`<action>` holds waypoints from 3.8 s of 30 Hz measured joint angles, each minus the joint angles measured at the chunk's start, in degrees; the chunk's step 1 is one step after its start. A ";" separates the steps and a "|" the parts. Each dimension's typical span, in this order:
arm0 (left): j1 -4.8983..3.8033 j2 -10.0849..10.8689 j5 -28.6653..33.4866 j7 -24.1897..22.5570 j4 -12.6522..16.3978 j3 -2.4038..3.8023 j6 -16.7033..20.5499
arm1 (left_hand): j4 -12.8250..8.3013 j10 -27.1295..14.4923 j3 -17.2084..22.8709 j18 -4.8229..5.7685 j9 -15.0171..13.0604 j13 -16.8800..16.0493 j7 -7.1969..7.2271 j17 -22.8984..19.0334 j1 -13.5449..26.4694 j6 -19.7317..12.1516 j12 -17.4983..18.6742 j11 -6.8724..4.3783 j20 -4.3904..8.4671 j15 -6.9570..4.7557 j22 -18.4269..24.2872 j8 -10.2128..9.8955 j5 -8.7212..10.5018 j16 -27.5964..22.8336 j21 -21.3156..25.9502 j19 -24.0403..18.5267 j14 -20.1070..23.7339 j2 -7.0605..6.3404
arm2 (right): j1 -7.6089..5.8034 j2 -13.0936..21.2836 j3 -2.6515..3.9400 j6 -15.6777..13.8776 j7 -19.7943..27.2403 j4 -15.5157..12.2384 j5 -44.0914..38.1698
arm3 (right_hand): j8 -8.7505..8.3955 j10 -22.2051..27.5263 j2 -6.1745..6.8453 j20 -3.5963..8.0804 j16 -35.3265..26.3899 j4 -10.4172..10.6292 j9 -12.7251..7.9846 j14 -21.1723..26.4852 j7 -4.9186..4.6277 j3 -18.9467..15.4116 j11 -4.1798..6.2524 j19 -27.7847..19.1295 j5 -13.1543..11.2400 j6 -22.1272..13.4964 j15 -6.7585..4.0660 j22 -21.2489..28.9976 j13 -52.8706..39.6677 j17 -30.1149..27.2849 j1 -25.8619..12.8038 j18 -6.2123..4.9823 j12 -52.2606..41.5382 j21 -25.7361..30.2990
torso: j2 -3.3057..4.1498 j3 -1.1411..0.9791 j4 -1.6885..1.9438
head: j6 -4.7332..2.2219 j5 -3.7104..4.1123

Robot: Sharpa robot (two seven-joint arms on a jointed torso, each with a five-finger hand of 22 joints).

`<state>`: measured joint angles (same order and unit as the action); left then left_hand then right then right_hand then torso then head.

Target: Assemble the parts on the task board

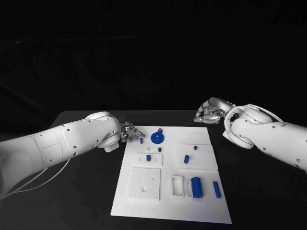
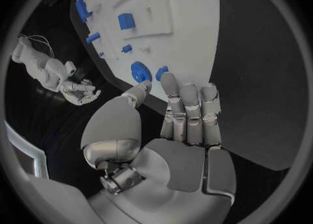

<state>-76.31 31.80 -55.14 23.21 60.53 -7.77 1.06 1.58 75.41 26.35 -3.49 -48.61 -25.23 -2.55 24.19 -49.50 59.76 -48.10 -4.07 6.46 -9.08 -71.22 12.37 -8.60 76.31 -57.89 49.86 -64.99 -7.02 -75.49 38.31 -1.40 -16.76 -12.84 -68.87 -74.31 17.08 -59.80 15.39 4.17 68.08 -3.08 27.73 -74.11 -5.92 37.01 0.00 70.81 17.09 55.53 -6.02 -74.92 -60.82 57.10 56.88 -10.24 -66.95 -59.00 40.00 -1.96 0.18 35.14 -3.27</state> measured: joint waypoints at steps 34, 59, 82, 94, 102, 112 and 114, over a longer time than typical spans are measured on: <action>1.03 -0.76 0.74 -2.02 -1.07 0.05 -1.32 | -8.83 0.00 -0.08 0.85 0.67 -0.37 0.15 0.37 -4.38 0.49 0.00 0.43 0.00 0.14 -1.06 0.45 -1.10 0.06 0.22 0.00 0.09 6.67 | 0.00 -0.08 0.00 0.01 0.00 -0.10 0.01 | 0.00 -0.01 0.00 0.00 0.00 0.00 0.05 0.01 -0.26 0.00 0.00 0.00 0.00 0.03 0.01 0.00 0.05 0.04 0.00 0.00 0.00 0.22 | -0.07 -0.06 0.04 | 0.31 0.11; 1.11 3.11 0.83 -3.36 4.95 0.02 2.15 | -16.27 2.84 1.96 0.85 0.68 -0.86 -0.27 1.42 -4.17 1.17 0.00 -0.57 0.81 -0.62 -2.17 3.10 -6.44 1.34 0.22 2.48 -1.94 10.20 | 0.01 -0.08 0.00 0.00 0.03 0.06 0.01 | 0.00 -0.01 -0.23 0.00 0.01 0.00 0.03 0.01 -0.11 0.00 0.00 0.00 0.00 0.11 0.01 0.00 0.04 0.03 -0.23 0.00 0.00 0.22 | -0.11 -0.04 0.09 | 0.63 0.10; 1.16 12.23 0.35 -2.03 20.46 -2.98 11.23 | -17.30 6.31 2.37 0.85 0.65 -3.92 -0.82 3.97 -2.83 2.36 -4.17 -2.01 2.21 -0.65 -3.73 6.42 -17.78 5.26 -1.89 6.87 -3.94 7.48 | 0.01 0.21 0.00 0.02 0.05 -0.03 0.15 | 0.00 -0.01 -0.23 0.00 0.01 0.00 0.07 0.01 -0.20 0.00 0.00 0.00 0.22 -0.02 0.01 0.00 0.08 0.07 -0.23 0.00 0.00 0.23 | -0.30 -0.21 0.19 | 0.84 -0.79; 2.53 14.15 -2.60 0.38 24.61 -4.71 15.00 | -17.31 6.41 2.35 -0.03 0.59 -7.54 -0.72 6.06 -2.65 2.53 -9.39 -2.74 3.38 -0.82 -3.72 7.21 -19.35 8.27 -4.01 9.75 -4.18 7.31 | 0.03 0.29 0.00 0.12 0.06 -0.05 0.23 | 0.00 -0.01 -0.23 0.00 0.01 0.16 0.06 0.01 -0.11 -0.16 0.00 0.00 0.68 -0.10 0.01 0.00 0.14 0.07 -0.23 0.00 0.00 0.23 | -0.22 -0.14 0.18 | 1.06 -1.16; 2.59 13.99 -4.11 0.80 25.21 -5.14 16.78 | -17.39 6.48 2.28 -0.02 0.45 -8.53 -0.67 6.78 -2.65 2.58 -10.49 -2.81 3.57 -0.97 -3.71 7.34 -20.50 8.67 -4.66 10.36 -4.42 7.31 | 0.02 0.29 0.00 0.17 0.07 -0.09 0.26 | 0.00 -0.01 -0.23 0.00 0.01 0.16 0.11 0.02 -0.08 -0.16 0.00 0.00 0.90 -0.08 0.02 0.00 0.14 0.12 -0.23 0.00 0.00 0.23 | -0.17 -0.06 0.12 | 1.17 -1.27; 2.78 13.85 -4.80 0.84 25.61 -5.22 17.79 | -17.43 6.47 2.24 -0.76 0.42 -8.84 -0.67 7.24 -2.65 2.59 -10.98 -2.81 3.57 -1.07 -3.71 7.82 -20.85 9.33 -4.66 10.36 -4.32 7.31 | 0.02 0.34 0.00 0.20 0.07 -0.12 0.28 | 0.00 -0.01 -0.22 0.00 0.01 0.16 0.11 0.03 -0.03 -0.16 0.00 0.00 0.89 -0.04 0.03 0.00 0.14 0.12 -0.22 0.00 0.00 0.23 | -0.13 -0.06 0.10 | 1.25 -1.22; 2.81 13.78 -4.87 0.86 25.82 -5.24 17.82 | -17.46 6.47 2.20 -0.75 0.42 -8.86 -0.67 7.30 -2.65 2.59 -10.98 -2.80 3.57 -1.07 -3.70 7.82 -20.85 9.33 -4.69 10.36 -4.32 7.30 | 0.02 0.34 0.00 0.21 0.07 -0.12 0.29 | 0.00 -0.01 -0.23 0.00 0.02 0.16 0.10 0.03 -0.02 -0.16 0.00 0.00 0.89 -0.03 0.03 0.00 0.14 0.12 -0.23 0.00 0.00 0.23 | -0.13 -0.06 0.09 | 1.27 -1.21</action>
<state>-73.49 45.58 -60.01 24.06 86.35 -13.01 18.88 -15.88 81.88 28.56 -4.24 -48.19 -34.09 -3.22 31.49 -52.15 62.35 -59.08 -6.88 10.02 -10.16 -74.93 20.20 -29.45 85.65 -62.58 60.22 -69.31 0.28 -75.47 38.65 -1.40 -16.55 -12.76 -68.99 -74.02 17.08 -59.81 15.16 4.17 68.09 -2.92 27.83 -74.08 -5.95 36.85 0.00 70.81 17.98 55.49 -5.99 -74.92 -60.68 57.22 56.65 -10.25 -66.94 -58.78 39.87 -2.02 0.27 36.41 -4.48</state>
